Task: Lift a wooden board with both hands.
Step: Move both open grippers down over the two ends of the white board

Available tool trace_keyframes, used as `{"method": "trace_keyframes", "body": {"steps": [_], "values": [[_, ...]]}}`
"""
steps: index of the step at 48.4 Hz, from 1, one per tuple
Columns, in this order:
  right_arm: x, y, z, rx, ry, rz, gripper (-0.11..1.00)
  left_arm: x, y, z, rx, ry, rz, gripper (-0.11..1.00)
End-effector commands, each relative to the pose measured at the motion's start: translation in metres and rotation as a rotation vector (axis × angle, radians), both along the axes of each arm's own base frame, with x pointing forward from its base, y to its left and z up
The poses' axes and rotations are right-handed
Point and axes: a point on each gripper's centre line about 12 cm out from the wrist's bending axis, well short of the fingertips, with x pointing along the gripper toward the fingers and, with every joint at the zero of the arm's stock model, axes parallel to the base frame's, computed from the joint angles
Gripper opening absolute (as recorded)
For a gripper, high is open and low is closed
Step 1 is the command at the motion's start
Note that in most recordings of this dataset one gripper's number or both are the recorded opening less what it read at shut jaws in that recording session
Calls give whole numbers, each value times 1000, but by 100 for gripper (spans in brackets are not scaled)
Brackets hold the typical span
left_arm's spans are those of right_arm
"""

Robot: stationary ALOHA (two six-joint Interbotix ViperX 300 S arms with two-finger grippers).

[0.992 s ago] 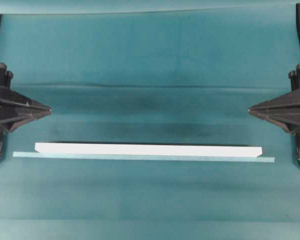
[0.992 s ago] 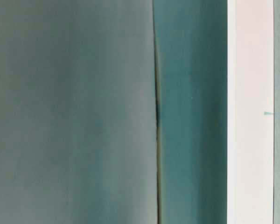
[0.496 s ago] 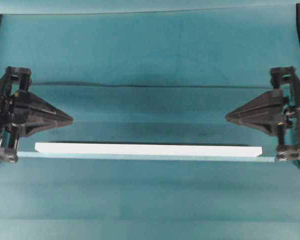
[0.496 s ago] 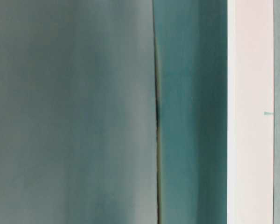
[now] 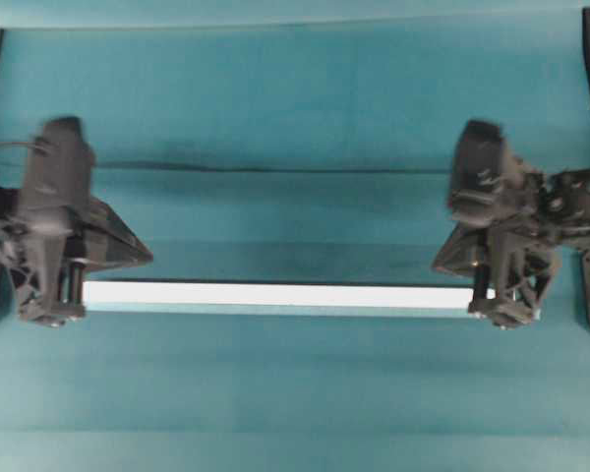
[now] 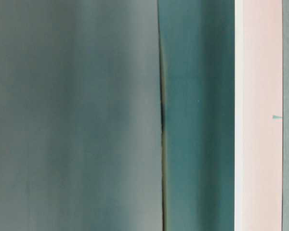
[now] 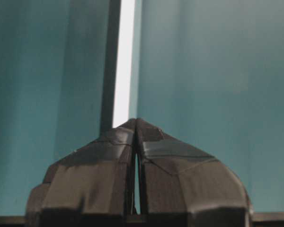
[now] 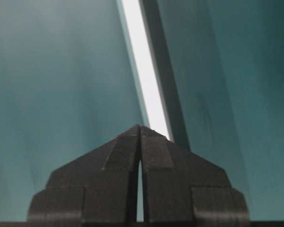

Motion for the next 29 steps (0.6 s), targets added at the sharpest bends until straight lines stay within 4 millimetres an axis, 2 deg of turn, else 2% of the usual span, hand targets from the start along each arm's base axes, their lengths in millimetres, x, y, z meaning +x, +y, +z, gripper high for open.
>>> {"method": "trace_keyframes", "body": {"steps": [1,11,21,24,29], "values": [[10,2,4,1,28,4,0,9,0,8,4,21,-1,-2],[17,-1,2,-40,63,38,0,17,-1,4,13,82,-8,-2],[17,0,3,-47,58,53,4,13,0,-1,11,118,-2,-2],[17,-1,1,-47,61,51,9,12,0,-2,13,121,-5,-2],[16,-1,-1,-45,70,45,30,10,0,-3,9,127,0,-2]]}}
